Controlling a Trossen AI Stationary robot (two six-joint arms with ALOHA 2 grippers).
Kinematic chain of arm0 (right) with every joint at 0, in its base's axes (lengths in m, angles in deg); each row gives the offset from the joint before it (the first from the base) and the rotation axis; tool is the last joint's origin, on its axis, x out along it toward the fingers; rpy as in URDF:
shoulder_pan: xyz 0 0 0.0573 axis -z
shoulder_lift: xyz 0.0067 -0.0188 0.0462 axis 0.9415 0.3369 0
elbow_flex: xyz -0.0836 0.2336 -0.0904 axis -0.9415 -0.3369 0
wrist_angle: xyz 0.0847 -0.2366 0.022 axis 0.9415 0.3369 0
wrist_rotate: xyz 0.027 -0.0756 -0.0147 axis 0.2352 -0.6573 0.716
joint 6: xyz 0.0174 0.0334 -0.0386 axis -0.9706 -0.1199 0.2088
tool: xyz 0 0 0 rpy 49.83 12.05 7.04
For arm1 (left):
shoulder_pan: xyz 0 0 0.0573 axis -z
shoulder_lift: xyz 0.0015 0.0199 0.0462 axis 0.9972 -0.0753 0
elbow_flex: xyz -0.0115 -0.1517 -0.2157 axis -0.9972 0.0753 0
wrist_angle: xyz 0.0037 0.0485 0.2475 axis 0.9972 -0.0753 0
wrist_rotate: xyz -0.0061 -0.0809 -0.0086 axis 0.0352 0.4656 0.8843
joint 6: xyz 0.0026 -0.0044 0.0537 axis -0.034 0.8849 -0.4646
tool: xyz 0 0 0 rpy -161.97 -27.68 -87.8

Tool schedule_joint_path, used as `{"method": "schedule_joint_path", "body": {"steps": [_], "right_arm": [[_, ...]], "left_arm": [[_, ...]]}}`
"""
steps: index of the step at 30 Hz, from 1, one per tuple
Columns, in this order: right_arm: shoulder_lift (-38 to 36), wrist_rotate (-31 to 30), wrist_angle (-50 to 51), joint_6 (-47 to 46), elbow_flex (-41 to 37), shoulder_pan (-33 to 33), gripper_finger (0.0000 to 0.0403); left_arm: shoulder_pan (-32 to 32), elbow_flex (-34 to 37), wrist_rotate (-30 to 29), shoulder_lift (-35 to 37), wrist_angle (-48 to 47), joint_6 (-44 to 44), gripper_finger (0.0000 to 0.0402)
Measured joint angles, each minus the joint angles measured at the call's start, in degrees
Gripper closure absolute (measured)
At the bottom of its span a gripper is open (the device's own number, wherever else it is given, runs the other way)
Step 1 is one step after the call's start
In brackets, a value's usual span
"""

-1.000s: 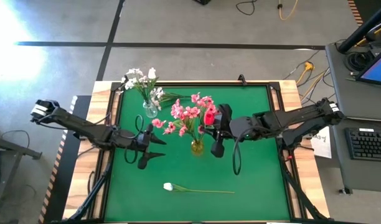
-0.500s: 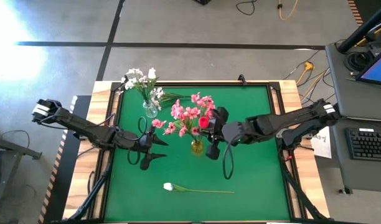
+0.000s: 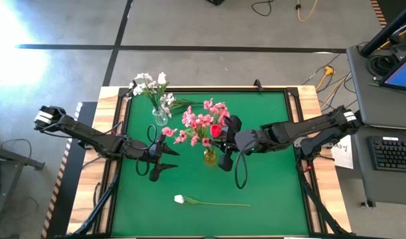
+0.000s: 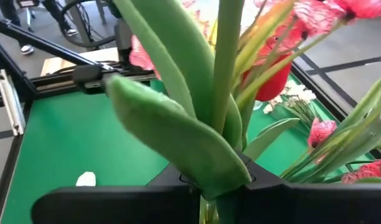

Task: Sort flowers into vase by color
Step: Put the red tulip into the yellow vase

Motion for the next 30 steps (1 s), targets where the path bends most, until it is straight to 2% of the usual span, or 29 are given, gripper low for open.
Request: {"method": "schedule_joint_path", "body": {"steps": [15, 25, 30], "right_arm": [[1.93, -0.10, -2.14, 1.08, 0.04, 0.12, 0.0383], [2.78, -3.20, -2.62, 1.11, 0.09, 0.12, 0.0278], [2.70, -3.16, -2.50, 1.10, 0.11, 0.12, 0.0244]], "left_arm": [[0.57, -0.02, 0.02, 0.02, -0.09, 0.83, 0.0187], [0.66, -0.02, 0.02, 0.02, -0.09, 1.75, 0.0187], [0.76, 0.00, 0.02, -0.76, -0.09, 1.92, 0.0187]]}}
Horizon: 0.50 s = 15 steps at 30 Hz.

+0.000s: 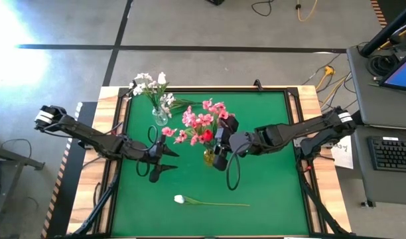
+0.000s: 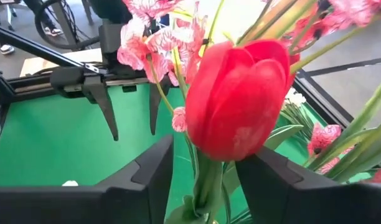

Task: Sort flowers into vase by color
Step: Put the red tulip into the yellow vase

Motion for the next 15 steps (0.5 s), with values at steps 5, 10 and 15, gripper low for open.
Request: {"method": "schedule_joint_path", "body": {"steps": [5, 10, 15], "right_arm": [[0.00, 0.03, 0.00, 0.00, 0.00, 0.00, 0.0234], [-0.02, 0.07, -0.02, 0.00, 0.00, 0.00, 0.0234], [-0.09, 0.14, 0.00, 0.00, 0.00, -0.15, 0.0226]], "left_arm": [[0.00, 0.04, 0.00, -0.70, 0.02, 0.43, 0.0187], [0.13, 0.07, 0.00, -0.82, 0.04, 0.87, 0.0187], [0.13, 0.07, 0.00, -0.82, 0.04, 0.87, 0.0187]]}}
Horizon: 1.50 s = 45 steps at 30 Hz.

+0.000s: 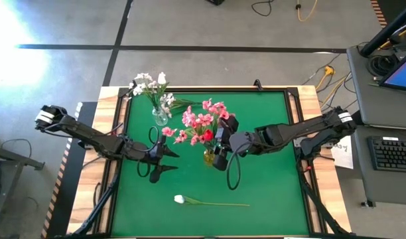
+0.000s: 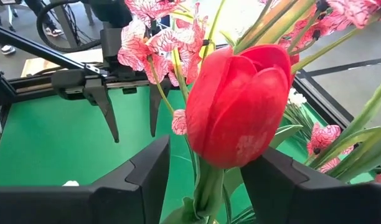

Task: Sort flowers into vase by color
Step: Put the red tulip into the yellow vase

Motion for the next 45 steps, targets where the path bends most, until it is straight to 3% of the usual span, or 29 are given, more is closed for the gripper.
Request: {"method": "schedule_joint_path", "body": {"steps": [13, 32, 45], "right_arm": [[-2.42, 0.54, 0.96, -2.30, 0.09, -1.25, 0.0191], [-4.24, 2.23, 3.08, -5.15, 0.09, -3.65, 0.0192], [-4.70, 12.64, 2.88, -6.16, 0.09, -3.65, 0.0193]], "left_arm": [[0.00, 0.00, 0.00, 0.00, 0.00, 1.00, 0.0187], [0.00, 0.02, 0.01, 0.44, -0.46, 2.47, 0.0187], [0.00, 0.01, 0.00, 0.37, -1.01, 3.54, 0.0187]]}}
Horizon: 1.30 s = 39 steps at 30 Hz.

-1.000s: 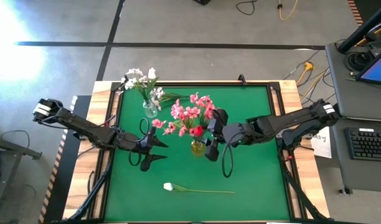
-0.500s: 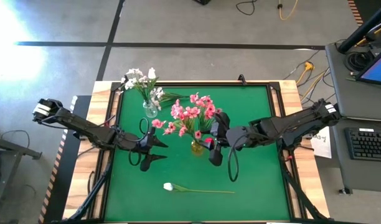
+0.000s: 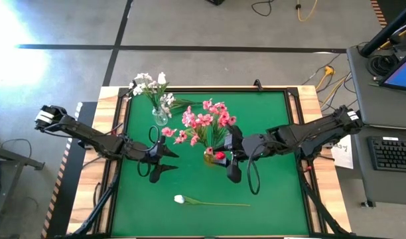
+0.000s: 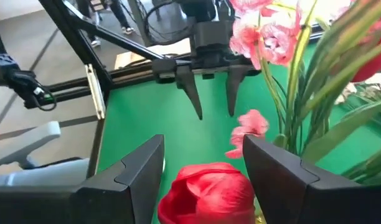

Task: Sort flowers into vase by color
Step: Put the red tulip into the yellow vase, then put the white tulip into the transparent vase

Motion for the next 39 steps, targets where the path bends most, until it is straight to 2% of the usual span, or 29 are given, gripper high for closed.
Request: {"method": "schedule_joint_path", "body": {"steps": [4, 8, 11, 16, 26, 28, 34, 39], "right_arm": [[0.00, 0.39, -1.44, 0.17, 0.00, 0.00, 0.0193], [-0.23, 4.58, -2.46, 0.20, -0.05, 0.00, 0.0193], [-0.83, 7.00, -7.91, 0.95, -0.11, 0.00, 0.0193], [-1.11, 6.98, -17.22, 5.67, -0.09, 0.00, 0.0193], [-1.01, 6.89, -20.76, 11.76, -0.09, 0.00, 0.0193], [-0.72, 5.70, -26.00, 15.48, -0.09, 0.03, 0.0193], [-0.21, -3.17, -38.86, 27.83, -0.09, 1.09, 0.0193], [-0.63, -3.80, -39.34, 27.06, -0.09, 3.26, 0.0193]], "left_arm": [[0.00, 0.01, 0.00, -0.04, 0.02, 0.00, 0.0187], [0.00, 0.01, 0.00, -0.04, 0.00, 0.92, 0.0187], [0.00, 0.00, 0.01, -0.04, -0.04, 1.53, 0.0187], [0.00, 0.01, 0.00, -0.04, -0.07, 1.55, 0.0187], [0.00, 0.01, -0.02, -0.04, -0.33, 1.53, 0.0187], [0.00, -0.01, -0.02, -0.04, -0.33, 1.49, 0.0187], [0.00, -0.01, -0.02, -0.04, -0.26, 1.44, 0.0187], [0.00, 0.01, -0.02, -0.04, -0.28, 0.95, 0.0187]]}}
